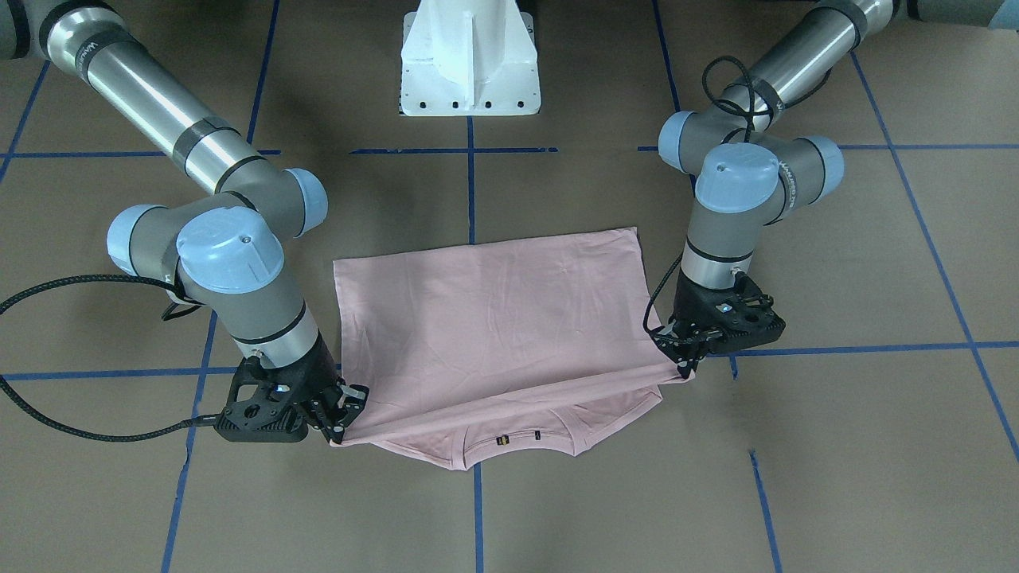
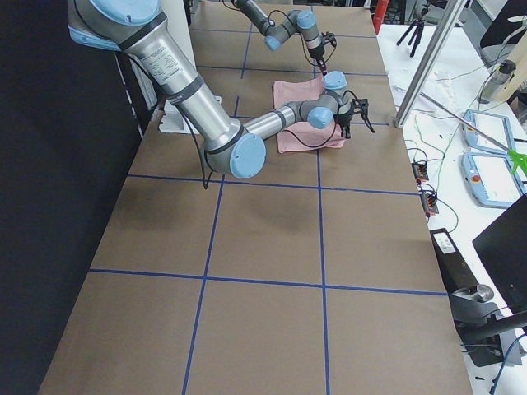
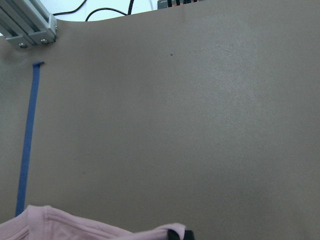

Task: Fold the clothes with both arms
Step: 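Lower the hem onto the collar edge and open both grippers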

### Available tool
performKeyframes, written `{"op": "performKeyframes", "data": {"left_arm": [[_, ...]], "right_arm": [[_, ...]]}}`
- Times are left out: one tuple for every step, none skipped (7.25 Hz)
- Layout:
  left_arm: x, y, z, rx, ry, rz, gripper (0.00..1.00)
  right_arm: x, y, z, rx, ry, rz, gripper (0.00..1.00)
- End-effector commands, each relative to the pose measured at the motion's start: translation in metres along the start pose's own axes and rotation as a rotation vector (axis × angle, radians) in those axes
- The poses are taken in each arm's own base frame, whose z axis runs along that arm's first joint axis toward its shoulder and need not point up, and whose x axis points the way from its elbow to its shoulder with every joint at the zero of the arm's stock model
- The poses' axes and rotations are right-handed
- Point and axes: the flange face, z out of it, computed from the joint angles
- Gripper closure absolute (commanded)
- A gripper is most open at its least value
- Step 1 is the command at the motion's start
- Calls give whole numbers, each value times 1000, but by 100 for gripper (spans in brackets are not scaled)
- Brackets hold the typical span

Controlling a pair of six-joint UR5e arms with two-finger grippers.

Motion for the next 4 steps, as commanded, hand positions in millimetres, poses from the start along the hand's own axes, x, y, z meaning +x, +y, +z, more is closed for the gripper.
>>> {"op": "performKeyframes", "data": {"left_arm": [[3,-1,-2,1,5,1,100],[3,-1,-2,1,5,1,98],[3,-1,-2,3,6,-2,45],[4,-1,-3,3,6,-8,0]], "right_arm": [[-7,13,-2,-9,-17,-14,100],[0,19,4,-23,-9,-15,80],[5,23,8,-28,-4,-25,17],[15,26,13,-26,-8,-30,0]]}}
